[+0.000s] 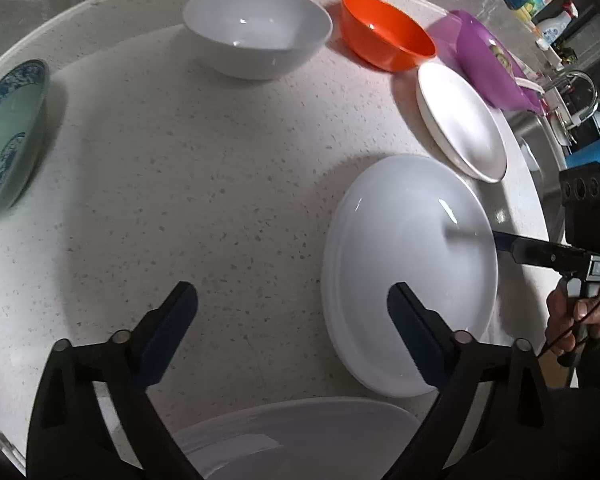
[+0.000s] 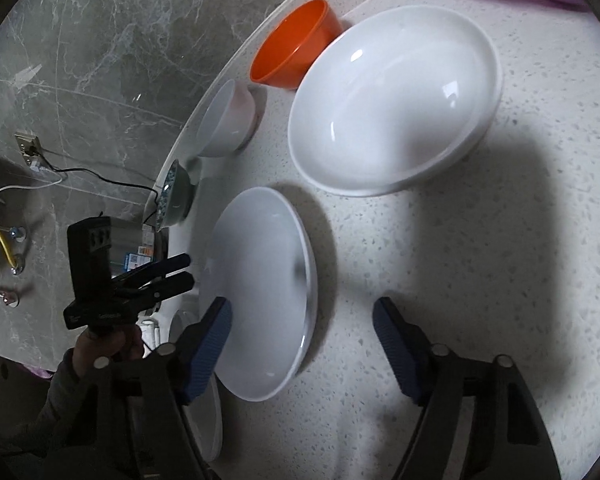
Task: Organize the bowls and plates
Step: 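Move both open grippers to the rim of another white plate, then close the left gripper on the white plate rim while the right gripper grips it too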
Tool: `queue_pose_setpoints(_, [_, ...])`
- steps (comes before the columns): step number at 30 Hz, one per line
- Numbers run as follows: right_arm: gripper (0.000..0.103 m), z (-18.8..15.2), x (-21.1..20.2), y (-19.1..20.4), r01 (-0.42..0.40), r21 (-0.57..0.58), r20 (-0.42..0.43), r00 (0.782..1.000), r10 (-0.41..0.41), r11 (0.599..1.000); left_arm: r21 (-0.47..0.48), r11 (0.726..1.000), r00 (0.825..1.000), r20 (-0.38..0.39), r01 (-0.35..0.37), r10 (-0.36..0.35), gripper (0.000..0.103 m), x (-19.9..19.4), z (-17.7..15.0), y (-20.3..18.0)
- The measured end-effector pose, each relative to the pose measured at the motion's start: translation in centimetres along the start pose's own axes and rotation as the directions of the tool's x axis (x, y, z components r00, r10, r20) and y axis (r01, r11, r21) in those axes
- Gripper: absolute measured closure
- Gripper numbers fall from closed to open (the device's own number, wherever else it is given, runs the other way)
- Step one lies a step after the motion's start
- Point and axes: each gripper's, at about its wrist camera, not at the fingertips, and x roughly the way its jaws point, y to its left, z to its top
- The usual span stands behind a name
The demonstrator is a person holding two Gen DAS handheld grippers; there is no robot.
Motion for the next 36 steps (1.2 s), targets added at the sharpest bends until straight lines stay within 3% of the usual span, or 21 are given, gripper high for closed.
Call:
queue_pose_setpoints(5, [0.038,0.4,0.7,0.1,-0.032,0.009,-0.011,0.999,0.032,0.999,-0.002,0.999,0.999,-0.019,0.037,-0.037,0.026,0.8,-0.2,0.2])
queue_pose_setpoints(13, [0.044,0.1,0.8,0.4,-0.013,-0.014,-0.002,1.000,0.013,1.000,0.028,0.996,0.996,-0.023,0.084,-0.083,0.043,1.4,0.3,-0.4])
queue_pose_setpoints(16, [0.056,0.1,0.9,0.3,0.010,-0.016,-0.003,1.000,-0.010,1.000,0.036,0.993,0.993,-0.035,0.113,-0.112,0.062,1.5,0.3,-0.6])
queue_pose_setpoints(22, [0.070,-0.1,1.4,-0.1,-0.006,0.031,-0.052,0.999,0.007,1.000,0.054,0.988,0.988,-0.057,0.146,-0.143,0.072,1.7,0.2,-1.2])
queue_pose_setpoints(24, [0.074,-0.1,1.7,-0.1,-0.003,0.035,-0.064,0.998,0.005,0.999,0.056,0.986,0.986,-0.069,0.155,-0.151,0.083,1.9,0.1,-1.3])
queue_pose_setpoints(28, [0.088,0.1,1.8,-0.2,0.018,0.051,-0.070,0.997,-0.014,0.999,0.082,0.989,0.989,-0.085,0.125,-0.118,0.093,2.0,0.1,-1.7])
queue_pose_setpoints(29, [0.092,0.1,1.7,-0.5,0.026,0.059,-0.066,0.998,-0.022,0.998,0.082,0.988,0.989,-0.087,0.129,-0.122,0.093,2.0,0.1,-1.7])
queue_pose_setpoints(36, [0.093,0.1,1.6,-0.2,0.057,0.057,-0.051,0.997,-0.054,0.997,0.070,0.991,0.991,-0.076,0.118,-0.112,0.093,2.0,0.1,-1.7])
